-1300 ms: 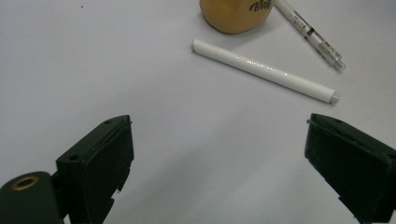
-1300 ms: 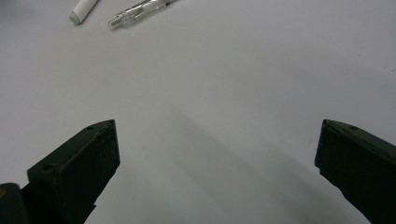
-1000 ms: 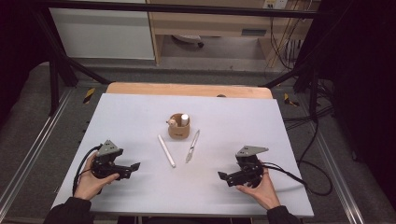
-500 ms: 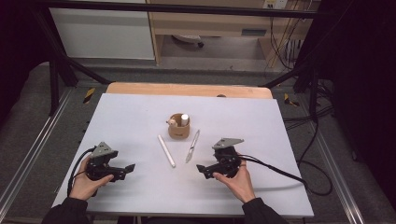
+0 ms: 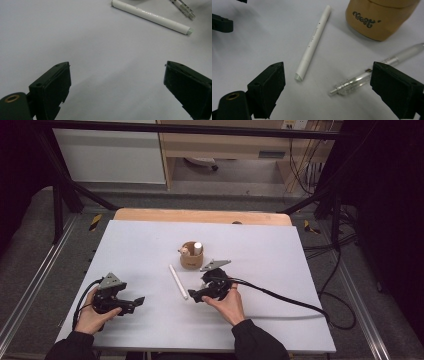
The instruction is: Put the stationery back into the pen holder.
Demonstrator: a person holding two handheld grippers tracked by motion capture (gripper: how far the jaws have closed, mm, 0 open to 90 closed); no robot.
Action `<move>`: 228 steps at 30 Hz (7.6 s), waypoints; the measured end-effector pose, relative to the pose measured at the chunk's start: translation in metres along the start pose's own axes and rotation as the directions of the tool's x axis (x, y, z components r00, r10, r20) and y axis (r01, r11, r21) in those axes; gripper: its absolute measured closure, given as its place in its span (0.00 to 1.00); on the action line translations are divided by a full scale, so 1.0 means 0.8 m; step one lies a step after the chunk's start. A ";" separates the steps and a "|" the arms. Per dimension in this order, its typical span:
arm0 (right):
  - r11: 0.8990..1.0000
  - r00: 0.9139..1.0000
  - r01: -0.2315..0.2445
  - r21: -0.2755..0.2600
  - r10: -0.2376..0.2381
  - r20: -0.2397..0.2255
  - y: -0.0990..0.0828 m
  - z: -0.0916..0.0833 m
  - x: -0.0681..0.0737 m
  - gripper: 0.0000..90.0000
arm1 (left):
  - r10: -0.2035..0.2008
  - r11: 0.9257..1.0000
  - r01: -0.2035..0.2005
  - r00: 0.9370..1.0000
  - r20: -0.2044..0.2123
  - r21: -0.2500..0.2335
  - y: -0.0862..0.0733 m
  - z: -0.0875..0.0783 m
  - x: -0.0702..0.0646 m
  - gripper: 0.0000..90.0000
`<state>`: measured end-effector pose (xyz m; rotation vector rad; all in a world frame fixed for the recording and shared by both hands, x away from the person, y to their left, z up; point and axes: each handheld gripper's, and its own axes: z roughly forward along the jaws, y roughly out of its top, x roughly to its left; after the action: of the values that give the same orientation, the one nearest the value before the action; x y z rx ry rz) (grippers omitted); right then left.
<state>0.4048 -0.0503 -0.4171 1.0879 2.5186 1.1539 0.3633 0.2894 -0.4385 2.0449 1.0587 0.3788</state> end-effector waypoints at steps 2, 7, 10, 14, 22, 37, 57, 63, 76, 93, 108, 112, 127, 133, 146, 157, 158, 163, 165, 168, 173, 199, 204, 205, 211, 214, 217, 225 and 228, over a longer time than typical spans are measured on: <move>1.000 1.000 0.009 0.008 -0.009 0.001 0.005 0.008 0.005 0.16 | 0.000 1.000 0.000 1.000 0.000 0.001 0.000 0.000 0.000 0.08; 1.000 1.000 0.001 -0.005 -0.001 0.003 0.018 0.024 0.015 0.25 | 0.005 1.000 -0.005 1.000 0.001 0.009 0.000 0.002 0.000 0.08; 1.000 1.000 -0.004 0.001 0.004 0.011 0.024 0.035 0.020 0.30 | 0.011 1.000 -0.011 1.000 0.006 0.010 0.000 0.002 -0.002 0.08; 1.000 1.000 -0.008 0.009 0.008 0.019 0.029 0.052 0.025 0.37 | 0.014 1.000 -0.014 1.000 0.005 0.013 0.000 0.003 -0.002 0.08; 1.000 0.998 -0.018 0.005 0.017 0.055 0.034 0.073 0.032 0.54 | 0.013 1.000 -0.013 1.000 0.008 0.009 0.000 0.004 -0.003 0.08; 0.998 0.992 0.003 0.067 -0.011 0.122 0.031 0.091 0.039 0.74 | 0.017 1.000 -0.017 1.000 0.011 0.012 0.000 0.003 -0.003 0.08; 0.996 0.989 -0.030 0.078 0.018 0.146 0.030 0.087 0.040 0.88 | 0.022 1.000 -0.022 1.000 0.017 0.008 0.000 0.003 -0.006 0.07; 0.997 0.994 -0.013 0.079 0.004 0.110 0.035 0.080 0.039 0.88 | 0.027 1.000 -0.027 0.999 0.021 0.006 0.001 0.003 -0.007 0.07; 0.991 0.996 0.089 0.097 -0.086 -0.034 0.044 0.029 0.025 0.88 | 0.087 0.996 -0.087 0.996 0.031 0.019 0.006 0.007 -0.021 0.07; 0.974 0.969 0.181 0.140 -0.152 -0.197 0.019 -0.043 -0.005 0.88 | 0.285 0.958 -0.287 0.956 0.064 0.029 0.039 0.024 -0.075 0.09; 0.965 0.955 0.200 0.167 -0.155 -0.251 0.012 -0.067 -0.007 0.88 | 0.562 0.825 -0.565 0.824 0.074 0.022 0.070 0.047 -0.137 0.09; 0.963 0.953 0.196 0.184 -0.143 -0.266 0.012 -0.069 -0.006 0.88 | 0.617 0.784 -0.620 0.782 0.082 0.012 0.077 0.051 -0.150 0.09; 0.963 0.952 0.190 0.189 -0.133 -0.276 0.014 -0.069 -0.005 0.88 | 0.782 0.623 -0.781 0.620 0.059 -0.055 0.091 0.066 -0.181 0.16; 0.959 0.951 0.192 0.208 -0.130 -0.279 0.017 -0.070 -0.002 0.88 | 0.845 0.535 -0.843 0.533 0.040 -0.060 0.092 0.068 -0.191 0.30; 0.951 0.955 0.189 0.246 -0.119 -0.273 0.026 -0.069 0.003 0.88 | 0.926 0.373 -0.926 0.376 -0.044 -0.061 0.089 0.075 -0.204 0.58; 0.949 0.959 0.180 0.258 -0.112 -0.260 0.026 -0.069 0.003 0.88 | 0.957 0.270 -0.960 0.276 -0.093 -0.070 0.086 0.077 -0.210 0.82; 0.949 0.960 0.180 0.259 -0.112 -0.258 0.026 -0.069 0.003 0.88 | 0.958 0.264 -0.962 0.270 -0.095 -0.070 0.086 0.077 -0.210 0.82; 0.948 0.960 0.173 0.266 -0.102 -0.259 0.026 -0.068 0.003 0.88 | 0.967 0.230 -0.971 0.235 -0.097 -0.060 0.085 0.078 -0.211 0.84; 0.948 0.960 0.172 0.268 -0.101 -0.260 0.026 -0.067 0.003 0.88 | 0.969 0.221 -0.974 0.226 -0.095 -0.056 0.084 0.077 -0.211 0.85; 0.949 0.960 0.171 0.264 -0.100 -0.262 0.026 -0.067 0.003 0.88 | 0.971 0.212 -0.976 0.217 -0.096 -0.056 0.083 0.078 -0.212 0.86; 0.950 0.959 0.175 0.259 -0.105 -0.262 0.025 -0.067 0.003 0.87 | 0.972 0.215 -0.975 0.218 -0.082 -0.048 0.084 0.077 -0.211 0.87; 0.999 0.998 0.026 -0.044 -0.029 -0.064 -0.009 -0.128 -0.063 0.34 | 0.885 0.465 -0.885 0.465 -0.038 -0.009 0.078 0.068 -0.172 0.87; 0.998 1.000 -0.019 -0.066 0.018 -0.019 -0.033 -0.128 -0.079 0.20 | 0.823 0.566 -0.824 0.567 -0.032 -0.023 0.080 0.067 -0.164 0.87; 0.997 1.000 -0.014 -0.070 0.014 -0.003 -0.038 -0.127 -0.082 0.18 | 0.811 0.583 -0.812 0.584 -0.033 -0.028 0.081 0.067 -0.162 0.87; 0.996 0.998 -0.033 -0.078 0.036 0.047 -0.065 -0.123 -0.093 0.11 | 0.724 0.687 -0.725 0.688 -0.043 -0.049 0.090 0.064 -0.154 0.87; 0.997 0.998 -0.035 -0.062 0.038 0.059 -0.077 -0.122 -0.097 0.06 | 0.683 0.726 -0.685 0.729 -0.043 -0.061 0.094 0.062 -0.148 0.87; 0.997 0.996 -0.034 -0.066 0.039 0.076 -0.088 -0.124 -0.102 0.04 | 0.637 0.766 -0.638 0.769 -0.039 -0.076 0.099 0.060 -0.143 0.87; 0.995 0.997 -0.061 -0.074 0.065 0.052 -0.122 -0.130 -0.119 0.01 | 0.530 0.841 -0.530 0.847 -0.026 -0.112 0.113 0.053 -0.135 0.87; 0.996 0.997 -0.066 -0.058 0.068 0.047 -0.132 -0.132 -0.124 0.01 | 0.482 0.866 -0.481 0.876 -0.024 -0.139 0.119 0.051 -0.133 0.87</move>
<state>0.3736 -0.2257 -0.4339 1.1799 2.4150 1.1919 0.3744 0.1524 -0.3834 2.1622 0.4786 0.6746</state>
